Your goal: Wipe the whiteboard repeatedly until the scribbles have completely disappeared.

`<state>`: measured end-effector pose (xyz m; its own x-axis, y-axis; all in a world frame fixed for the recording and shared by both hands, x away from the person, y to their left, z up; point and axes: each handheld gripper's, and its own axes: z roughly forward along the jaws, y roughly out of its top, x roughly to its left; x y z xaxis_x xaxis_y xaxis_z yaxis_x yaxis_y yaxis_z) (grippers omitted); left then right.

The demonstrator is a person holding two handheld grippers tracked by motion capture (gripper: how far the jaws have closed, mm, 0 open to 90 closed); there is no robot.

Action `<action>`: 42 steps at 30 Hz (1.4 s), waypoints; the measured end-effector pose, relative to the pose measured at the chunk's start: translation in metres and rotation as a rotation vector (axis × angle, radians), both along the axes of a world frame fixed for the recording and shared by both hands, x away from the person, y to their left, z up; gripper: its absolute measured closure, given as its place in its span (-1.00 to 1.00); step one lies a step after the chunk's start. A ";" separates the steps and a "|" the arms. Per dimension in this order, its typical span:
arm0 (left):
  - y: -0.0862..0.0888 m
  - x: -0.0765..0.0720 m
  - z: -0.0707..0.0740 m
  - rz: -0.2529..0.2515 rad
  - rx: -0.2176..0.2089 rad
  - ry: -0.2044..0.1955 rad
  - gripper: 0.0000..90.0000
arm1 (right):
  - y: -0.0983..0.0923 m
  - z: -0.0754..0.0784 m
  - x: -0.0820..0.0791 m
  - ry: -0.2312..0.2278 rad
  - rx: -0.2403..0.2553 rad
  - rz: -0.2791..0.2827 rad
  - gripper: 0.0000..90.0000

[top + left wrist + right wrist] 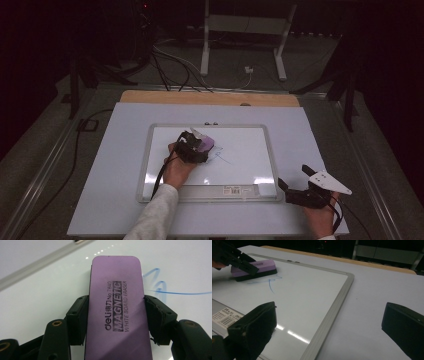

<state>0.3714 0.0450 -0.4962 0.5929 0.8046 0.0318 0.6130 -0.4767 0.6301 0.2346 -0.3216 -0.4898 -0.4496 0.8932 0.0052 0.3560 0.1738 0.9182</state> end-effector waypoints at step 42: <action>-0.009 0.006 0.000 0.075 0.014 -0.016 -0.07 | -0.001 0.000 0.000 0.001 0.001 -0.003 -1.00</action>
